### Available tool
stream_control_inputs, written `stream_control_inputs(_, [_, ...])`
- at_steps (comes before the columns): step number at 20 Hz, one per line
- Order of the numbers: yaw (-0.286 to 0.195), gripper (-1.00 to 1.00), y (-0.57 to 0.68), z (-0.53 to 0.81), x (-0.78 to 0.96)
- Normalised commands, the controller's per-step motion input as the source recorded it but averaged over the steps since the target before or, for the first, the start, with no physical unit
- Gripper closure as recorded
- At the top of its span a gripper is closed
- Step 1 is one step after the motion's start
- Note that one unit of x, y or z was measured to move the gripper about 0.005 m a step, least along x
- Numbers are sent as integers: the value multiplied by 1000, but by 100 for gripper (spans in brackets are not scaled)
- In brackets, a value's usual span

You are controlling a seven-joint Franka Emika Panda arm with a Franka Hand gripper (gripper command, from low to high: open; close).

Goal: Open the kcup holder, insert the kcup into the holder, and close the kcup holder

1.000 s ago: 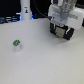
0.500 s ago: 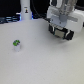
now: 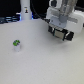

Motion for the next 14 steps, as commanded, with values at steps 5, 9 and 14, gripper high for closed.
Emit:
stream_control_inputs(5, [67,100,-665,21,521])
stream_control_inputs(9, [17,100,-94,3,102])
stream_control_inputs(14, [5,100,-130,-9,198])
